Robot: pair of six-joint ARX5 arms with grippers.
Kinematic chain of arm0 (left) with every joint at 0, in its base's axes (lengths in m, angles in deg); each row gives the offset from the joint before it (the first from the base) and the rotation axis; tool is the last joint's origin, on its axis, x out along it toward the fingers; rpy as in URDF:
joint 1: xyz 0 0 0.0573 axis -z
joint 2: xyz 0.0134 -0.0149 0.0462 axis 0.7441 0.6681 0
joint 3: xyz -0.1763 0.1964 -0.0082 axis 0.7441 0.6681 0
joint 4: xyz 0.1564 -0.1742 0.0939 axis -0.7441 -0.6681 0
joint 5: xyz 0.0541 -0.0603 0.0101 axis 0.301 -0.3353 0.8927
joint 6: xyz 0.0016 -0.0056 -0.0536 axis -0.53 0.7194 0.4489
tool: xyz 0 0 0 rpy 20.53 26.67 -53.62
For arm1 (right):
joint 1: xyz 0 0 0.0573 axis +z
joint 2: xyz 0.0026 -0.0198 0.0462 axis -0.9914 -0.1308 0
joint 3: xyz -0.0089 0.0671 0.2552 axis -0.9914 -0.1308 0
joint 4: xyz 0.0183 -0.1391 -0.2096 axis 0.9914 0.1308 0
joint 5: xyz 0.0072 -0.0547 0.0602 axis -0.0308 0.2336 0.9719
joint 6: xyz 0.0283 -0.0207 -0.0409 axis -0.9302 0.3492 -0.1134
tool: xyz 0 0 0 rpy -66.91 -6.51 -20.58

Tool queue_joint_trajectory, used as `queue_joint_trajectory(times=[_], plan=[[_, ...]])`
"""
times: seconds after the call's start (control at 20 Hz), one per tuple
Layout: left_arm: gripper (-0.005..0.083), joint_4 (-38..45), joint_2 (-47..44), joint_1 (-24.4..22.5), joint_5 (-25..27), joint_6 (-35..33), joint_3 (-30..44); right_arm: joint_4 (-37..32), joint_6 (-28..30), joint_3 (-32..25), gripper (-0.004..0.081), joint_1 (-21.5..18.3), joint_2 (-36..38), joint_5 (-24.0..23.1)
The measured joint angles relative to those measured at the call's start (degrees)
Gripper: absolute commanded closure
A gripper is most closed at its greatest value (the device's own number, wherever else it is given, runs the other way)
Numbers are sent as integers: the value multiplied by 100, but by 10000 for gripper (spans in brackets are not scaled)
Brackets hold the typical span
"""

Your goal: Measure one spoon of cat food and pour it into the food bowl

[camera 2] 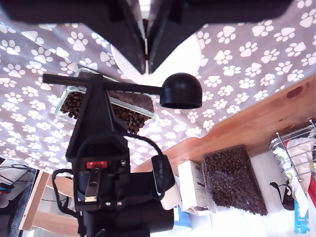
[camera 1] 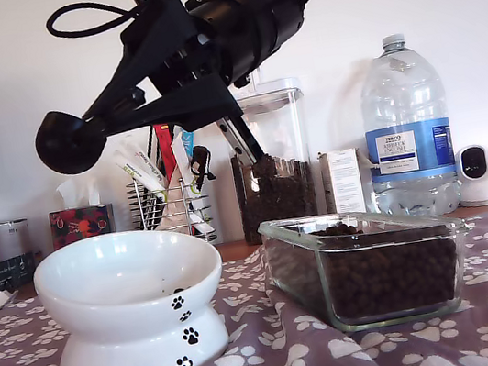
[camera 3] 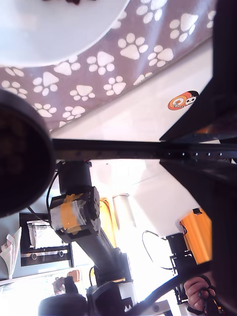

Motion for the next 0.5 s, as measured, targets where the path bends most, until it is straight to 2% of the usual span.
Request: queue_joint_trajectory(times=[0.1, 0.3, 0.5], plan=[[793, -2, 0, 0, 0, 0, 0, -44, -13, 0, 783, -7, 0, -564], [793, 0, 2, 0, 46, -24, 0, -61, -107, 0, 783, 138, 0, -2621], [793, -2, 2, 0, 52, -24, 0, -175, -81, 0, 783, 785, 0, -4730]])
